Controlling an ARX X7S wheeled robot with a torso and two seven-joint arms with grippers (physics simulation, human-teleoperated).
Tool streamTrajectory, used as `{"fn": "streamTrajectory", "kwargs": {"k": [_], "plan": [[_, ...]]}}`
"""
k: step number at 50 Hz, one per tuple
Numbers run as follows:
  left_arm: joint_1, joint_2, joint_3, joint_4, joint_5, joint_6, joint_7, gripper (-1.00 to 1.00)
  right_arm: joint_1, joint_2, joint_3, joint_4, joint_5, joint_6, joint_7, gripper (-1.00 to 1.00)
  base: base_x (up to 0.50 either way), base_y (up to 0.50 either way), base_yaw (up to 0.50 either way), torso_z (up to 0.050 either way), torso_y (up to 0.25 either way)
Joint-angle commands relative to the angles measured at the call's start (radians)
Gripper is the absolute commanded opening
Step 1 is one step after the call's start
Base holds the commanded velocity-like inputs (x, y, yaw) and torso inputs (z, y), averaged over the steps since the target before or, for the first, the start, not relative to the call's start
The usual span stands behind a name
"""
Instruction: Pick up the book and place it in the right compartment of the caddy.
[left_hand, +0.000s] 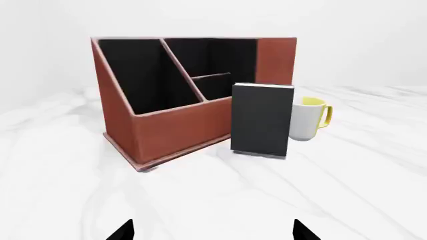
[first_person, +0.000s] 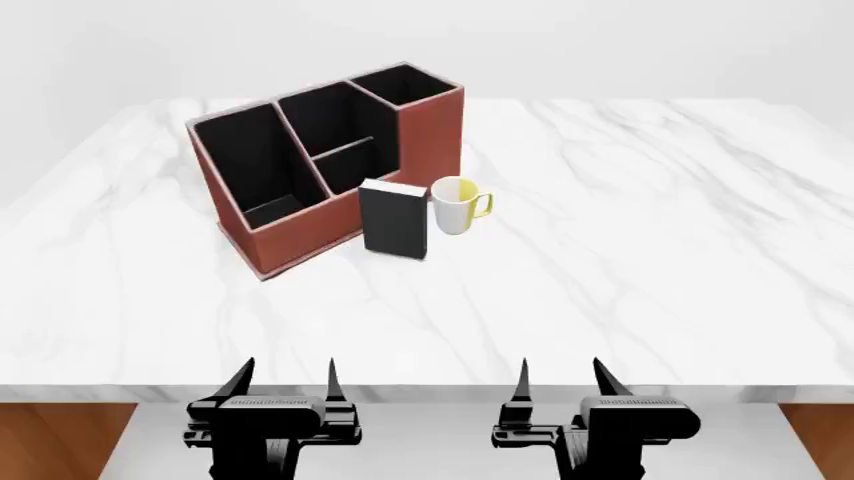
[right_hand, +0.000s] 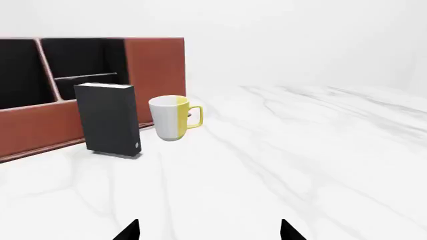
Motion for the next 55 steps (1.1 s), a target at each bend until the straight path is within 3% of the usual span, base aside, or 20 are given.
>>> {"fn": "streamTrajectory", "kwargs": {"k": [1, 17, 31, 55], "plan": [[0.0, -0.016, 0.014, 0.01, -0.02, -0.012, -0.019, 1.0, -0.006, 0.016, -0.025, -0.034, 0.0, 0.031, 0.026, 1.0, 0.0, 0.0, 0.0, 0.0, 0.0], [0.022, -0.064, 0.067, 0.08, -0.035, -0.023, -0.067, 1.0, -0.012, 0.055, -0.053, -0.077, 0.076, 0.056, 0.067, 1.0, 0.0, 0.0, 0.0, 0.0, 0.0], [0.123, -0.13, 0.049, 0.474, -0.073, -0.208, -0.079, 1.0, -0.049, 0.106, -0.032, -0.4, 0.157, 0.245, 0.097, 1.0, 0.0, 0.0, 0.0, 0.0, 0.0], [0.189, -0.175, -0.041, 0.764, -0.167, -0.368, -0.13, 1.0, -0.038, 0.156, -0.013, -0.715, 0.285, 0.507, 0.15, 1.0, 0.0, 0.0, 0.0, 0.0, 0.0]]}}
